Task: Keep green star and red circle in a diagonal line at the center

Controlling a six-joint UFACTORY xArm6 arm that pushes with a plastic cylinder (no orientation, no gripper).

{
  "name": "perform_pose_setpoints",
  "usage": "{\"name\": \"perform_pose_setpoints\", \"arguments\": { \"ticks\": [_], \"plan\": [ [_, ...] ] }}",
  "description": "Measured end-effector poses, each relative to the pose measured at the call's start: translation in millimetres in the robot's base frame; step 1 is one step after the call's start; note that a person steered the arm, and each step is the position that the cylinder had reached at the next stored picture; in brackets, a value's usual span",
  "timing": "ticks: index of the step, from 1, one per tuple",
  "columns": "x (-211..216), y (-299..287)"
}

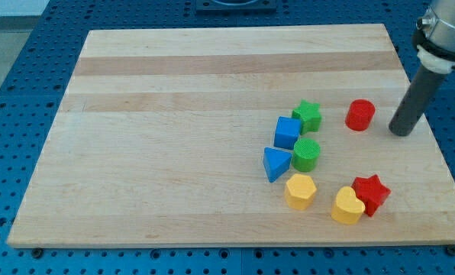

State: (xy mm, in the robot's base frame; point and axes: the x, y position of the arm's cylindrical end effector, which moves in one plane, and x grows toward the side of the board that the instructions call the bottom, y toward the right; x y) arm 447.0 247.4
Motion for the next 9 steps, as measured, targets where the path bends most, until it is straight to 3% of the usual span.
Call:
{"name": "perform_pose_setpoints", "arguments": {
  "ticks": [2,3,5,7,8,9],
  "plan": [
    [-39.3,-121.8],
    [-43.0,-146.8],
    [-28.2,-84.1],
    [-24.5,-199.4],
    [-44.0,-264.8],
    [-52.9,-270.4]
  ]
}}
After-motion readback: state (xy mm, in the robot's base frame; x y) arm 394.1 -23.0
